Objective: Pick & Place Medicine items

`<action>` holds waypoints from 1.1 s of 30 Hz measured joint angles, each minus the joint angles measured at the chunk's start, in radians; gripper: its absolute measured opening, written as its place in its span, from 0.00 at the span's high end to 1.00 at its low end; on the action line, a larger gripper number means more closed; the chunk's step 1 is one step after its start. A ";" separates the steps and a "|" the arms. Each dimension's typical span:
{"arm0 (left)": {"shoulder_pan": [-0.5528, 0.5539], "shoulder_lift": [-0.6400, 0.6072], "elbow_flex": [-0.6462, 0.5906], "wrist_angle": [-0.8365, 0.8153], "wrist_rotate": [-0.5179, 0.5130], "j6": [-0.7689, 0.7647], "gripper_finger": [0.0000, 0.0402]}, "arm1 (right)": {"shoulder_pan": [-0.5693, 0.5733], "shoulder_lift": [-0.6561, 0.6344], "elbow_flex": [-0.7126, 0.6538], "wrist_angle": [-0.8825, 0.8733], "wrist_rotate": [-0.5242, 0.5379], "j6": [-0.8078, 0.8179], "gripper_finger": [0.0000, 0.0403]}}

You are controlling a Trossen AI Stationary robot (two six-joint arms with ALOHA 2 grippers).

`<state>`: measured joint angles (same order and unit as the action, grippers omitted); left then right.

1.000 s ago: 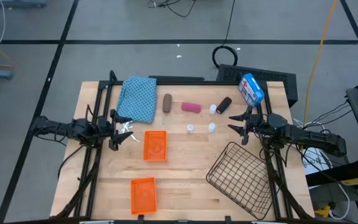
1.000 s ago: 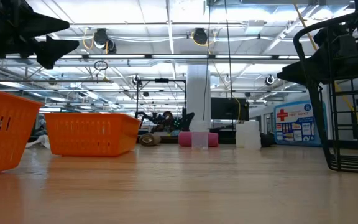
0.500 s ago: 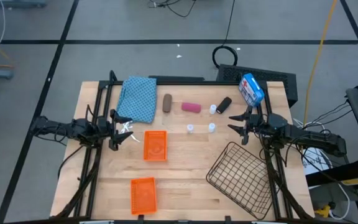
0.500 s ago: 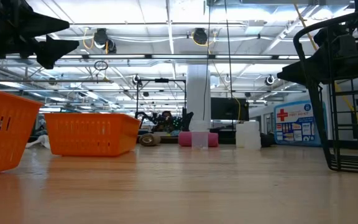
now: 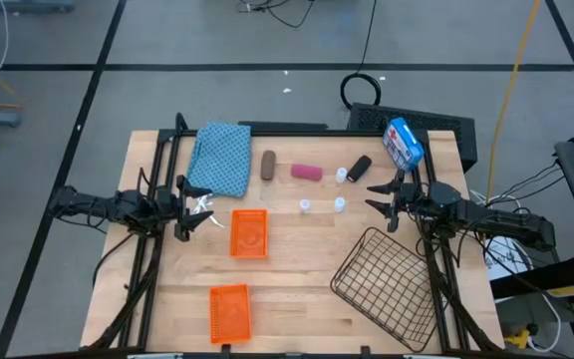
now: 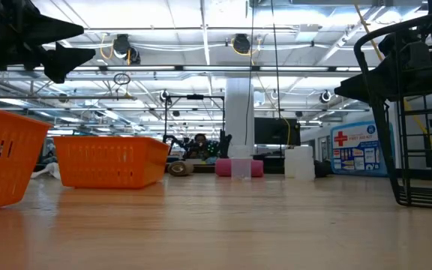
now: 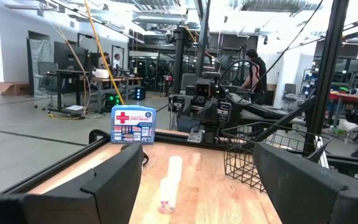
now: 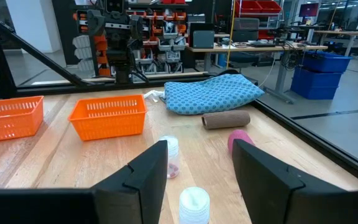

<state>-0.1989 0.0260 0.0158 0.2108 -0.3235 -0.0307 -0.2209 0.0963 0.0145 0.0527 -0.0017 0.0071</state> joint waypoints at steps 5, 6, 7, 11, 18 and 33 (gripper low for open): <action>0.000 0.000 0.000 0.000 0.000 0.000 0.23 | 0.000 0.000 0.000 0.000 0.000 0.000 0.58; 0.000 0.000 0.000 0.000 0.000 0.000 0.23 | 0.000 0.000 0.000 0.000 0.000 0.000 0.58; 0.000 0.000 0.000 0.000 0.000 0.000 0.23 | 0.000 0.000 0.000 0.000 0.000 0.000 0.58; 0.000 0.000 0.000 0.000 0.000 0.000 0.23 | 0.000 0.000 0.000 0.000 0.000 0.000 0.58; 0.000 0.000 0.000 0.000 0.000 0.000 0.23 | 0.000 0.000 0.000 0.000 0.000 0.000 0.58; 0.000 0.000 0.000 0.000 0.000 0.000 0.23 | 0.000 0.000 0.000 0.042 0.000 0.006 0.58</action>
<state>-0.1989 0.0257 0.0158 0.2108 -0.3233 -0.0307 -0.2207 0.0967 0.0146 0.0946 -0.0017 0.0134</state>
